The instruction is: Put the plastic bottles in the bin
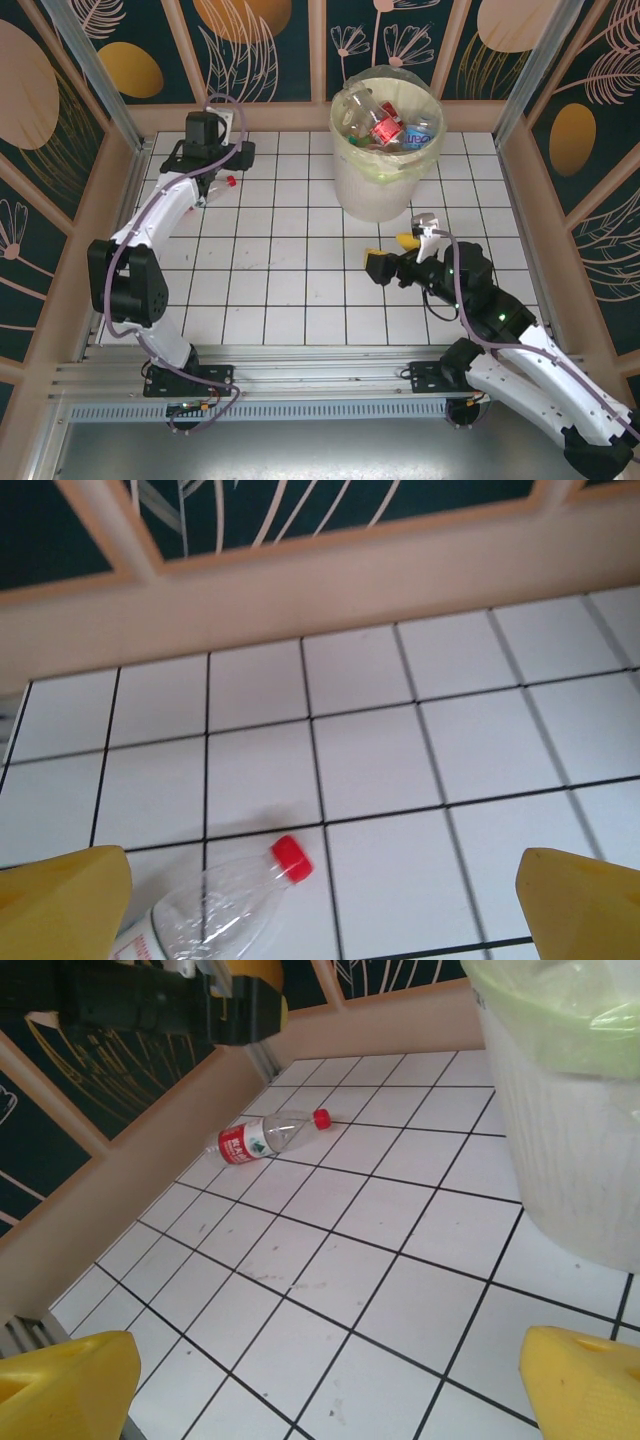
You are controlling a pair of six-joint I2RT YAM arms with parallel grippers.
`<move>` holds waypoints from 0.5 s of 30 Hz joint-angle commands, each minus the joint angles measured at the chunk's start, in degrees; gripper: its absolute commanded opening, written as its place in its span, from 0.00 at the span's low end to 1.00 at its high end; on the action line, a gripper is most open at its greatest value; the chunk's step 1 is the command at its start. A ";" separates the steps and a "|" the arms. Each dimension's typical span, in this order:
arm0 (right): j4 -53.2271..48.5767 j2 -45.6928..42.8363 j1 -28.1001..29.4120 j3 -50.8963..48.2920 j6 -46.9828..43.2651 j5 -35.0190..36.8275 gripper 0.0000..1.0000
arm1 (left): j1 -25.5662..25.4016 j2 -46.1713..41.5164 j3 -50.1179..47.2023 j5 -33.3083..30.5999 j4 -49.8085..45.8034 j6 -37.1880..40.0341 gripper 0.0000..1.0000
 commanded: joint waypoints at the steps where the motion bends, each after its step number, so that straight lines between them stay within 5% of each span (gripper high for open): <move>1: 4.96 0.39 0.33 -1.79 1.77 -1.79 0.98 | 2.62 4.04 -0.98 1.66 -1.22 2.10 0.99; 15: 9.38 2.45 0.40 -6.08 5.01 -5.13 0.98 | 7.74 18.19 2.47 -6.62 0.16 8.67 0.99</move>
